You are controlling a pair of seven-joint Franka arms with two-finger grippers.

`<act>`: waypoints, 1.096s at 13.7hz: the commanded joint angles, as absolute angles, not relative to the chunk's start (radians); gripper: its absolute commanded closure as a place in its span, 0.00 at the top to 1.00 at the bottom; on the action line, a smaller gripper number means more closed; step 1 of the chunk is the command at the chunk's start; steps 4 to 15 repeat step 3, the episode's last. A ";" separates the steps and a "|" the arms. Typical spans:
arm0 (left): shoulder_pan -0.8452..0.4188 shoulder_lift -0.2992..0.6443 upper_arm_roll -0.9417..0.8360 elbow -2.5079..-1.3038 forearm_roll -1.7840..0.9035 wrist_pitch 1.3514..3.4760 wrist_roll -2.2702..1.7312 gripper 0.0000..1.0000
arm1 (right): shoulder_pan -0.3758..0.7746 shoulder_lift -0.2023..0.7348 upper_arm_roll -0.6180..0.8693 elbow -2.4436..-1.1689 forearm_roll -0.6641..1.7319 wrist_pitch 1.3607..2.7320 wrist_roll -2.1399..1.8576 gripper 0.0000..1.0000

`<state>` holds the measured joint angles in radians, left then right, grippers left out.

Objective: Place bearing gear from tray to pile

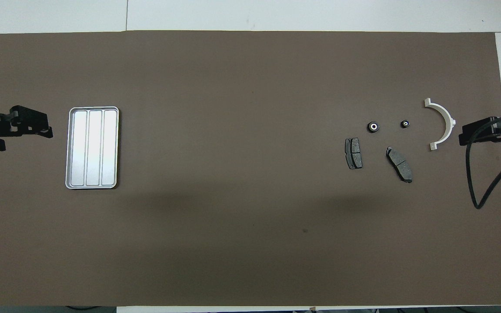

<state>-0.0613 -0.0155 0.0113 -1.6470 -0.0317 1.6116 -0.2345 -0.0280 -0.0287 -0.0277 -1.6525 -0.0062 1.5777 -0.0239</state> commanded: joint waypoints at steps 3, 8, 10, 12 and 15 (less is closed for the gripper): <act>-0.063 -0.044 0.014 -1.678 -0.043 1.623 -0.227 1.00 | -0.038 -0.051 -0.021 -1.678 -0.006 1.574 -0.006 1.00; -0.063 -0.044 0.014 -1.678 -0.043 1.623 -0.227 1.00 | -0.038 -0.051 -0.021 -1.678 -0.006 1.574 -0.006 1.00; -0.063 -0.044 0.014 -1.678 -0.043 1.623 -0.227 1.00 | -0.038 -0.051 -0.021 -1.678 -0.006 1.574 -0.006 1.00; -0.063 -0.044 0.014 -1.678 -0.043 1.623 -0.227 1.00 | -0.038 -0.051 -0.021 -1.678 -0.006 1.574 -0.006 1.00; -0.063 -0.044 0.014 -1.678 -0.043 1.623 -0.227 1.00 | -0.038 -0.051 -0.021 -1.678 -0.006 1.574 -0.006 1.00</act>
